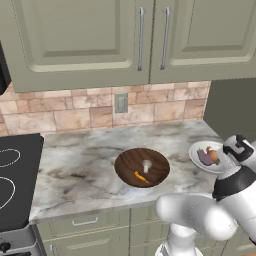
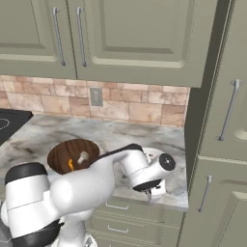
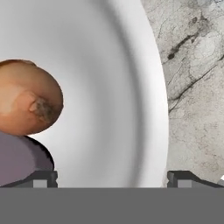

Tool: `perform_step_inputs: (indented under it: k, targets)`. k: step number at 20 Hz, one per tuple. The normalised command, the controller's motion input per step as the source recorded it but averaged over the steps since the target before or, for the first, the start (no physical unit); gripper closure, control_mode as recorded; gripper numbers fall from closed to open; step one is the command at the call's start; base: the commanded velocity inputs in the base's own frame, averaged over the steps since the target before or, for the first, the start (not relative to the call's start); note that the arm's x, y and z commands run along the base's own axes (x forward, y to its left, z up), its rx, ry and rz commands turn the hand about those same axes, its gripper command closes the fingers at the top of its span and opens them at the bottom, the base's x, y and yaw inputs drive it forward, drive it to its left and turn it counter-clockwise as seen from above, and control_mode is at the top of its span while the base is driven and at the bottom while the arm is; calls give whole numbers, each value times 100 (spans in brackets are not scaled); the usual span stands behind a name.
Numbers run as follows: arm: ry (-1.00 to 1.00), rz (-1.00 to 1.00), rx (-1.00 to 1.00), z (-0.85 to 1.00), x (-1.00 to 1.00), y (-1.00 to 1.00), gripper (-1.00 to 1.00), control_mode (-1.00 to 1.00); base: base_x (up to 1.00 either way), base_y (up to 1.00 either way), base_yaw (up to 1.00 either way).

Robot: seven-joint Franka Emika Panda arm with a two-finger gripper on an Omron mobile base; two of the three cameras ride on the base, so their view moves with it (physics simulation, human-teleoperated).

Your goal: Place the bowl containing the onion and eggplant in the microwave. Close the microwave door and press the start button to microwave the meal.

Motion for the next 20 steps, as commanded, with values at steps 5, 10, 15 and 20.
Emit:
perform_step_inputs:
  k: [5,10,15,20]
  targets:
    - [0,0,1,-11,14,0,100,-100,0,0,0]
    - [0,0,1,-1,2,-1,100,-100,0,0,0]
    - [-3,0,0,0,0,0,100,-100,0,0,0]
    - [-8,1,0,31,-9,9,100,-100,0,0,0]
